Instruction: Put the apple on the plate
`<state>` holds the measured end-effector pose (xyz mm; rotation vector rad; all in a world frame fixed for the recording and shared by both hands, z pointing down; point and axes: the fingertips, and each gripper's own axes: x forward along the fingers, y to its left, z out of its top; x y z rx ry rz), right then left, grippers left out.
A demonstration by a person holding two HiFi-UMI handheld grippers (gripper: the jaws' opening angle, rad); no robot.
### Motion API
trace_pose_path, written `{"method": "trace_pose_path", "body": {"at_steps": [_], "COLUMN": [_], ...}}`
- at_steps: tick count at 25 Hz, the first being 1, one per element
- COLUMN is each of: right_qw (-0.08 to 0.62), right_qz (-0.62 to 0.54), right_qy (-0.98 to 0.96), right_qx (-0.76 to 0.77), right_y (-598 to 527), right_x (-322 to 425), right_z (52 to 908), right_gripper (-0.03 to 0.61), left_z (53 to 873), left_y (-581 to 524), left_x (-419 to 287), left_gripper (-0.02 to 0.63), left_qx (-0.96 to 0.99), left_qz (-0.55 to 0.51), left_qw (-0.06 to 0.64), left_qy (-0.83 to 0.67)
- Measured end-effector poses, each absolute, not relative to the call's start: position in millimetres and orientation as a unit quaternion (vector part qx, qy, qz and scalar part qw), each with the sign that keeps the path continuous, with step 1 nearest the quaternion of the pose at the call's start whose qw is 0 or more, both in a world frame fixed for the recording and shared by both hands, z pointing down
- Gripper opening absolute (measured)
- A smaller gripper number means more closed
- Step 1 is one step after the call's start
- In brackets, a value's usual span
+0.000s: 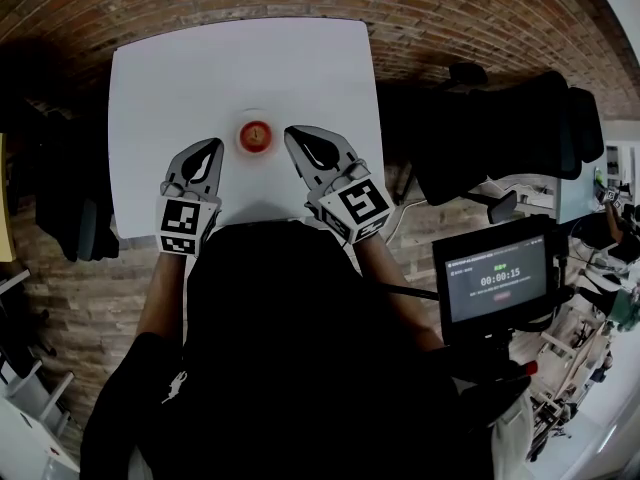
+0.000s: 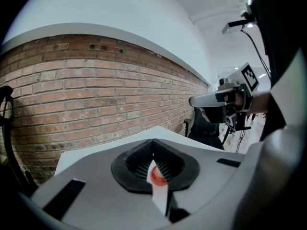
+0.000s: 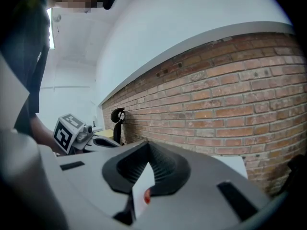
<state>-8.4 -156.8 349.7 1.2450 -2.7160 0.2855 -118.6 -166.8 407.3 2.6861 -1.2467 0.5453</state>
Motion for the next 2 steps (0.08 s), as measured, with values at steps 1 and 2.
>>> {"method": "trace_pose_path", "body": {"at_steps": [1, 2], "right_qw": [0.07, 0.071], "right_qz": [0.095, 0.095], "right_qy": [-0.903, -0.904], "right_qx": [0.413, 0.411], "right_y": [-156.8, -156.9], "right_x": [-9.2, -10.0], "right_z": [349.9, 350.0], "right_gripper": [0.003, 0.003], "left_z": [408.8, 410.5], "left_y": [-166.8, -166.9], "left_x": [-118.6, -118.6], "left_gripper": [0.008, 0.008], "left_qx": [0.89, 0.89], "left_qz": [0.182, 0.184], "left_qw": [0.066, 0.068], "left_qy": [-0.413, -0.412]}}
